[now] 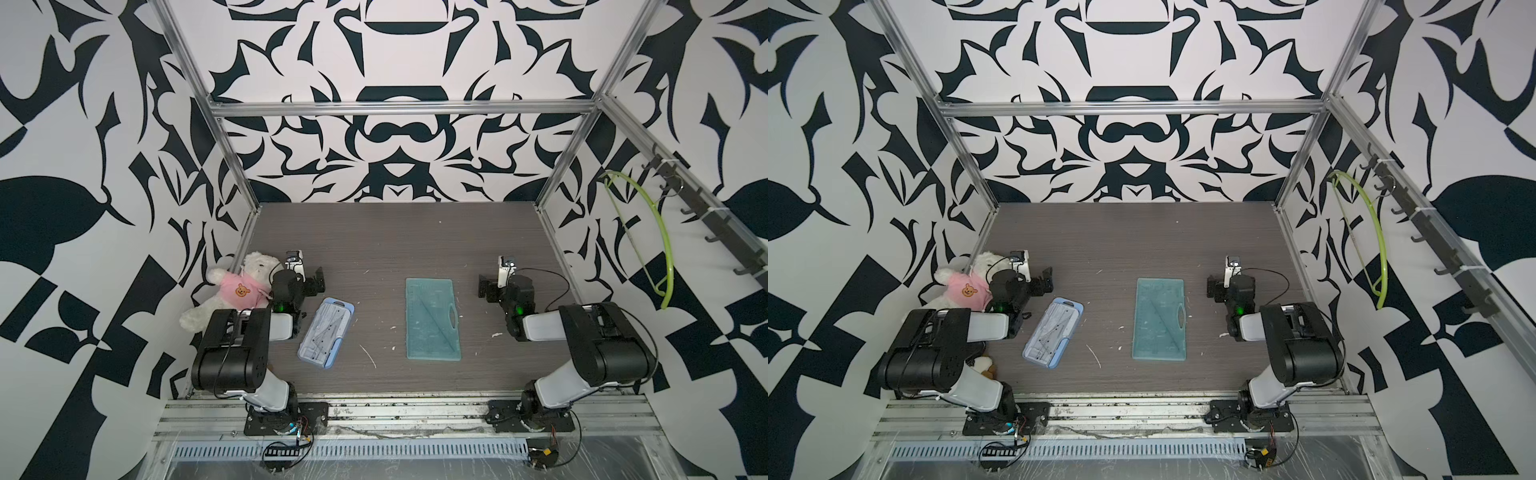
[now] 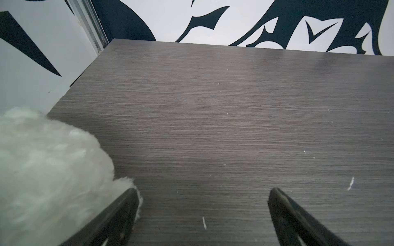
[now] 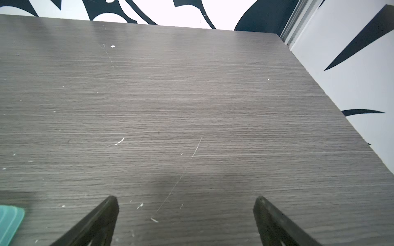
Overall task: Open the ruler set and take out the ruler
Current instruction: Pick up the ruler set box at the center of the board.
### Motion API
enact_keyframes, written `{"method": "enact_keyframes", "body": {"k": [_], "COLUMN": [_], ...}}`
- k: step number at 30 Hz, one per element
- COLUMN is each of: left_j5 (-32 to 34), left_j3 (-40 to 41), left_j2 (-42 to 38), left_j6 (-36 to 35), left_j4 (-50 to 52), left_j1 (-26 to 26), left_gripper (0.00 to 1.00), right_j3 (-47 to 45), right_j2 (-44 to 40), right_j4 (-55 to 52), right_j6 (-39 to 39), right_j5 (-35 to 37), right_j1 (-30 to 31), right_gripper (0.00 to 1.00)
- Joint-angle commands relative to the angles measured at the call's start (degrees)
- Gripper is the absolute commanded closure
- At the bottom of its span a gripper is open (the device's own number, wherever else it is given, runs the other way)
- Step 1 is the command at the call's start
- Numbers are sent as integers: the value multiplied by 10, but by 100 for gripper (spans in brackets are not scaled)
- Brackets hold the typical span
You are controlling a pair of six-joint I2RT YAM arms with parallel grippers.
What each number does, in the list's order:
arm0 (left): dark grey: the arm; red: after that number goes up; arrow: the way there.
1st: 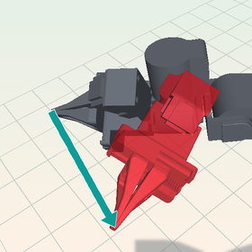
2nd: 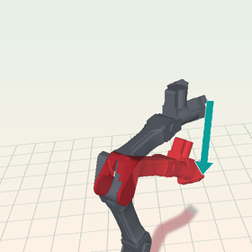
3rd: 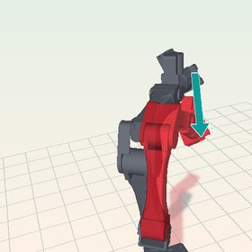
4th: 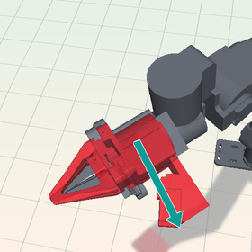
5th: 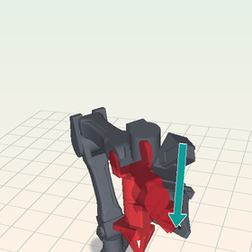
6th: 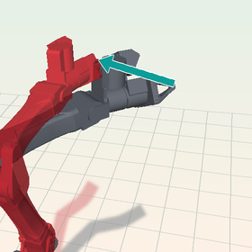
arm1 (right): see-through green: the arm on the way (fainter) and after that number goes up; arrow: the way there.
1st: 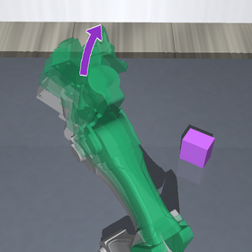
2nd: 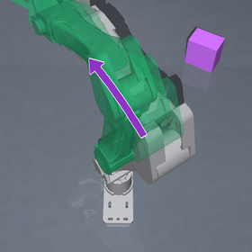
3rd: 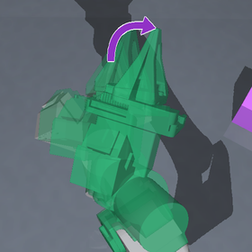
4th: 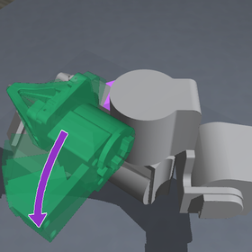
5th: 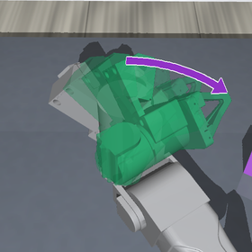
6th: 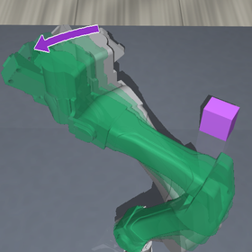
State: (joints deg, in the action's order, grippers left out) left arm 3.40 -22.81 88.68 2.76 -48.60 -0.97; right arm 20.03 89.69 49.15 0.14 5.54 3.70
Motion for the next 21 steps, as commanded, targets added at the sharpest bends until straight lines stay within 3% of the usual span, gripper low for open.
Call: {"method": "enact_keyframes", "body": {"k": [1, 21], "left_j5": [-9, -14], "left_j3": [2, 0], "left_j2": [-1, -2], "left_j6": [-1, 0], "left_j4": [-2, 4], "left_j1": [3, 5], "left_gripper": [1, 1], "right_j3": [4, 4], "right_j2": [-13, -13], "right_j4": [18, 17], "right_j6": [-5, -6], "right_j5": [-1, 0], "right_j1": [-1, -2], "right_gripper": [0, 0]}}
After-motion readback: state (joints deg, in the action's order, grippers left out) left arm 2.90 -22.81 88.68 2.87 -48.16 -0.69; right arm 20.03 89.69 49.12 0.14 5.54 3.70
